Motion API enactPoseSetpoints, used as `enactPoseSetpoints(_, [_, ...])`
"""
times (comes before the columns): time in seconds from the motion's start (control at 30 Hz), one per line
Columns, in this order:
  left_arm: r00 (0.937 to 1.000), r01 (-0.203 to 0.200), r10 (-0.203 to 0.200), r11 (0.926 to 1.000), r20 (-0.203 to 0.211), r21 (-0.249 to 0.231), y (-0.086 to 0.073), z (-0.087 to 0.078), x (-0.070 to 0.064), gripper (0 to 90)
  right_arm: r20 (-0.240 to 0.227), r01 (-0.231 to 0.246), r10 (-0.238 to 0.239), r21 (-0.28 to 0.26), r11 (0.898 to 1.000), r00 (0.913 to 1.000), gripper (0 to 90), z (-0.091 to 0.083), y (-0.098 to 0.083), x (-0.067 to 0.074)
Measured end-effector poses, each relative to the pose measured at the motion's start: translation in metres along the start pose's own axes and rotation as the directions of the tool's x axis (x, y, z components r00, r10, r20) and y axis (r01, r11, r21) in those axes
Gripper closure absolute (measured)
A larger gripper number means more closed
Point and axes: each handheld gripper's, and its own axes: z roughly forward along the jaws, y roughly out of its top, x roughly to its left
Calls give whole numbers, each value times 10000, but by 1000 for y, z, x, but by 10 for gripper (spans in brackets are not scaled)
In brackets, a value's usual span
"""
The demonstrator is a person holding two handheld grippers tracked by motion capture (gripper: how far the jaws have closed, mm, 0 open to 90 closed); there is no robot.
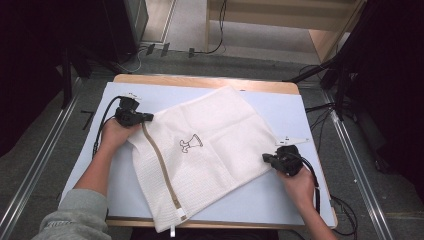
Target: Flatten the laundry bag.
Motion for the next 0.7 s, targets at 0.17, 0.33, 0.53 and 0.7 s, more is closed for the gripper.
enactPoseSetpoints(0.17, [9990,338,-329,9990,299,-288,-6,-17,-3,900,111,-267,268,-100,9996,9996,900,5,9,-10])
enactPoseSetpoints(0.33, [9988,359,-343,9984,360,-440,-11,-31,-13,900,144,-618,625,-403,9973,9979,900,9,22,-22])
enactPoseSetpoints(0.53, [9972,567,-548,9977,516,-362,-23,-45,-23,900,213,-834,845,-483,9953,9962,900,17,33,-32])
enactPoseSetpoints(0.7, [9982,355,-334,9985,508,-414,-37,-56,-34,897,166,-1043,1058,-756,9917,9942,900,22,42,-43])
